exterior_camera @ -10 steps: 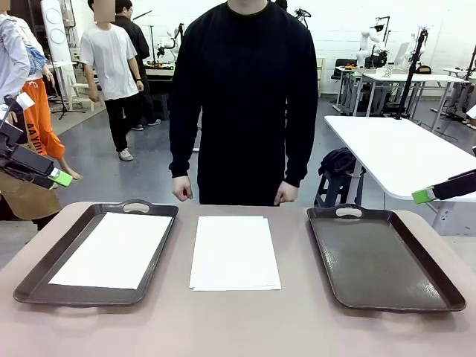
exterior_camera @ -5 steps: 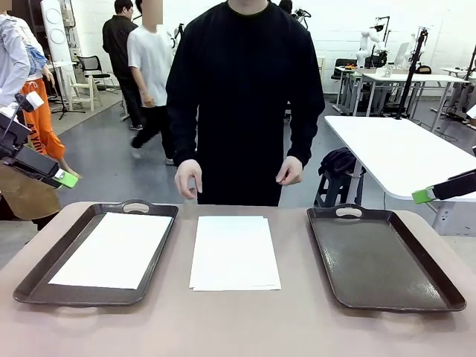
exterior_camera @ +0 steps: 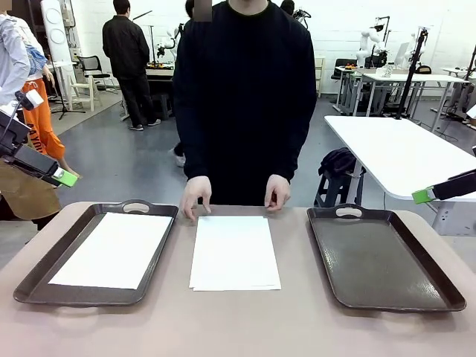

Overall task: Sort the A4 documents.
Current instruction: Receive the A4 Paper.

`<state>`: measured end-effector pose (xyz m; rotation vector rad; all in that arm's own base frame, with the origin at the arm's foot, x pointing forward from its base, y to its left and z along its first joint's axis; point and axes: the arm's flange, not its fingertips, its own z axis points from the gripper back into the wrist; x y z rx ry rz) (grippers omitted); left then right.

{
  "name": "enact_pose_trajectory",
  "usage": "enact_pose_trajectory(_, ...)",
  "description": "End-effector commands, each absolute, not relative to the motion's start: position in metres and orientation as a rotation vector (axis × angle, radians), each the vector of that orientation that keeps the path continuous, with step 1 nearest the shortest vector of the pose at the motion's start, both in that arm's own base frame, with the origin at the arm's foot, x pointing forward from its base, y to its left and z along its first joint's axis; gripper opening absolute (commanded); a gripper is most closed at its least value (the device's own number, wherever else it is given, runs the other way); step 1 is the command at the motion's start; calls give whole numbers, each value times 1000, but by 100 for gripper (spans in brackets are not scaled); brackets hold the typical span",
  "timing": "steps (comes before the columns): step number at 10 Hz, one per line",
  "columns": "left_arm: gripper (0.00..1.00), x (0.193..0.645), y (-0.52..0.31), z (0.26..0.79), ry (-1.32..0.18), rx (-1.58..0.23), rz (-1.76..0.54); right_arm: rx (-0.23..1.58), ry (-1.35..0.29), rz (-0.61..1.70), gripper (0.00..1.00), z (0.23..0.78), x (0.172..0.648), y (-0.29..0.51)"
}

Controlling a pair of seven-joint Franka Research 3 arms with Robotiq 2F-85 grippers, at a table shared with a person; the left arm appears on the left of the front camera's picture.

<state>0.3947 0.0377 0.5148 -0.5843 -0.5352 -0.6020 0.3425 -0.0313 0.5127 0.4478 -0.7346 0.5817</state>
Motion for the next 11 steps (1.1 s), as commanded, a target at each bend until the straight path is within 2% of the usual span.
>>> enact_pose_trajectory(1,100,393,37,515,-539,-583,-603,468,-736,585,100,511,344,-31)
enact_pose_trajectory(11,100,393,37,515,-539,-583,-603,468,-736,585,100,511,344,-31)
